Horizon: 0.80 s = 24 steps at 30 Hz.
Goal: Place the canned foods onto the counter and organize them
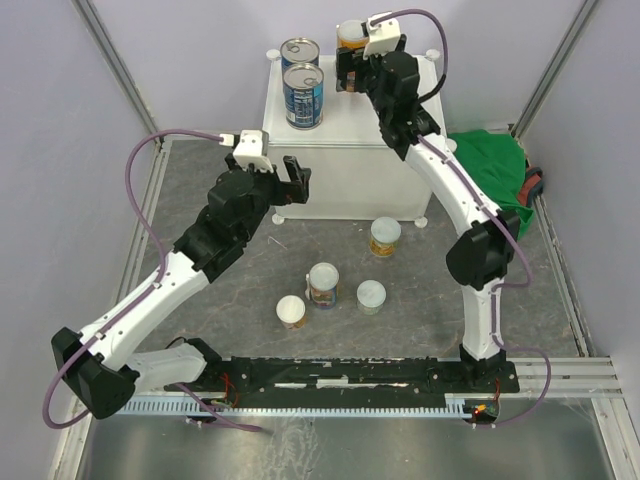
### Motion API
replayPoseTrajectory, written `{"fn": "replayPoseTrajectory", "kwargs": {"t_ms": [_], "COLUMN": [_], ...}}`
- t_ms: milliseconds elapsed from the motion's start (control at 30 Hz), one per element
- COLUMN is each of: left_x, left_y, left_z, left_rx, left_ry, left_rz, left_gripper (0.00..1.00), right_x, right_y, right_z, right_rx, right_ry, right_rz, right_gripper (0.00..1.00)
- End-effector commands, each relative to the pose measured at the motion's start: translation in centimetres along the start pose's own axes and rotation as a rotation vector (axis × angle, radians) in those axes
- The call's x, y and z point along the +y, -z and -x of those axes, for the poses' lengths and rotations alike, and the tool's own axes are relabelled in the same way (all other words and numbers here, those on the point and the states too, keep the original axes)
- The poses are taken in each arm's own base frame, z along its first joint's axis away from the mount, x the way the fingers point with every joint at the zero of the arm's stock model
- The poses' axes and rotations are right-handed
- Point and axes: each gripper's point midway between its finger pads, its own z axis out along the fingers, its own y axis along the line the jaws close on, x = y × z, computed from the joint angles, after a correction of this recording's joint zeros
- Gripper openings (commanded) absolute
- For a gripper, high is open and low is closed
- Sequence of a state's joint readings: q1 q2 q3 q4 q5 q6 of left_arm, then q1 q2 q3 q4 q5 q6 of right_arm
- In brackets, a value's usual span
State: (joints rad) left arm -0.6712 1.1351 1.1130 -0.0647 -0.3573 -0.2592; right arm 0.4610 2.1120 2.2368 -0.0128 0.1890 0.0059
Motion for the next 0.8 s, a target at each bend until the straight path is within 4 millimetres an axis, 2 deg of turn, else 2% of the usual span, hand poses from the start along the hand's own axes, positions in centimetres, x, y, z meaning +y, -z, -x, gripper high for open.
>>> {"fn": "replayPoseTrajectory", "kwargs": {"t_ms": [0,233,300,400,433,533,567,767], "left_x": [0.0,1.1,1.5,2.0,2.2,3.0,3.1,3.7], "left_y": [1.1,2.1,2.5,3.2,3.5,4.3,4.5,5.0], "left_z": [2.0,0.9,0.7,0.3,0.0,-0.3,-0.3,-1.2], "left_rx": [-0.039,0.006,0.013,0.023,0.028,0.027,0.026,0.043], "left_ry": [-0.021,-0.032,-0.031,-0.025,-0.021,0.0,0.008,0.032], "left_rz": [-0.008,0.034,0.044,0.055,0.062,0.088,0.096,0.118], "left_gripper": [0.99,0.99,0.99,0.99,0.99,0.99,0.99,0.99], "right_x": [0.7,2.9,3.1,3.5,4.3,5.2,5.2,7.6], "right_y": [3.8,8.7,11.2,14.8,16.1,20.5,21.7,28.8], "right_z": [7.6,7.0,7.5,6.0,4.2,1.1,0.9,-6.0], "right_rx": [-0.143,-0.102,-0.104,-0.063,-0.024,0.047,0.05,0.192], "right_ry": [-0.017,-0.015,-0.022,-0.025,-0.018,-0.034,-0.045,-0.078], "right_rz": [0.003,0.011,0.012,0.004,0.02,0.026,0.028,0.094], "right_gripper": [0.99,0.99,0.99,1.0,1.0,0.99,0.99,0.96]}}
